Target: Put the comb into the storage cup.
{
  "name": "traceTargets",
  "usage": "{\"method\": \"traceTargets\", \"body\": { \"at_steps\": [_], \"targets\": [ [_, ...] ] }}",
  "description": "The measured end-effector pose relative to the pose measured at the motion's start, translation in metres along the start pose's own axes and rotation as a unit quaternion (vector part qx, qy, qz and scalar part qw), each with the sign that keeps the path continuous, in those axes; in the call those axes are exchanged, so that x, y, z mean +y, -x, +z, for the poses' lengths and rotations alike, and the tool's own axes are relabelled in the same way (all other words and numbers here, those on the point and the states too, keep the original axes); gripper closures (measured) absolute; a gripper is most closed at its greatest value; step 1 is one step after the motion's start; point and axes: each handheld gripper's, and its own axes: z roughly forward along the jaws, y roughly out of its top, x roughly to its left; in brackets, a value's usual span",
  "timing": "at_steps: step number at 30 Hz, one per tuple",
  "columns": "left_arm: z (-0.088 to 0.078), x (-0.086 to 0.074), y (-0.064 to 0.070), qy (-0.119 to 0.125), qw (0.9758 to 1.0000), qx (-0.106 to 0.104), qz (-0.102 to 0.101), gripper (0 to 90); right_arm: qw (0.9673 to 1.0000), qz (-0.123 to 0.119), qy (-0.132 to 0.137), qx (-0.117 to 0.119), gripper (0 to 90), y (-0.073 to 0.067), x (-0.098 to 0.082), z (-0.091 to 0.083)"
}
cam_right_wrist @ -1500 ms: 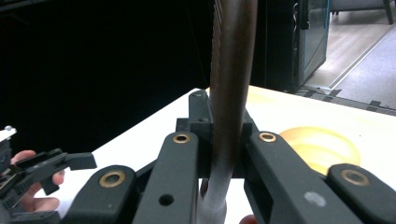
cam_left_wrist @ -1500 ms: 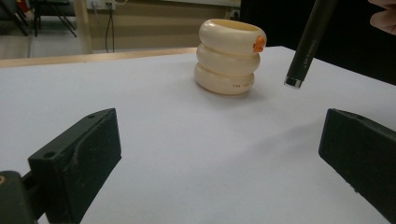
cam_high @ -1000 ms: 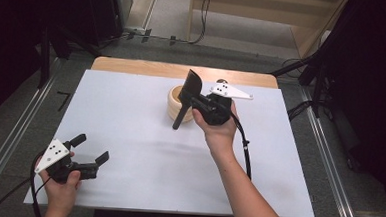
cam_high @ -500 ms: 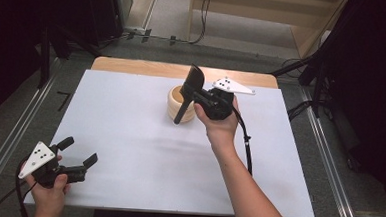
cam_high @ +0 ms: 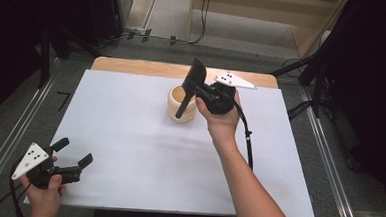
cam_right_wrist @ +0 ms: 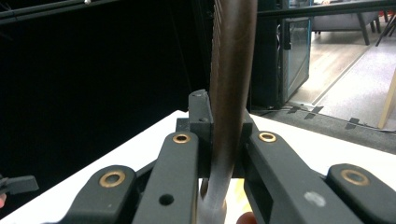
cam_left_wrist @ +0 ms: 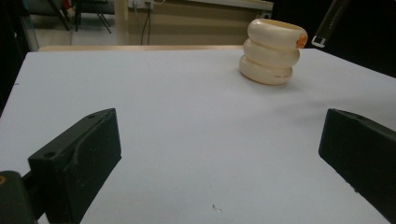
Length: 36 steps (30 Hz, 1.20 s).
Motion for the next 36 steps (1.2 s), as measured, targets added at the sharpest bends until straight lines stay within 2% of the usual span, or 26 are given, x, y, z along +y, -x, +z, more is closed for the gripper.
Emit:
{"method": "traceTargets", "body": {
  "at_steps": [9,15,36],
  "targets": [
    [0.0,-0.002,-0.001,0.004,1.0,-0.001,-0.007,0.0,1.0,-0.001,0.005,-0.007,83.6,0.004,0.004,0.004],
    [0.001,-0.002,-0.001,0.003,1.0,-0.001,-0.002,0.0,0.9999,-0.004,0.007,-0.01,83.6,0.006,0.01,0.005],
    [0.001,-0.002,-0.002,0.004,1.0,-0.002,-0.007,0.0,0.9994,-0.014,0.015,-0.028,83.6,0.011,0.023,0.013]
  ]
}}
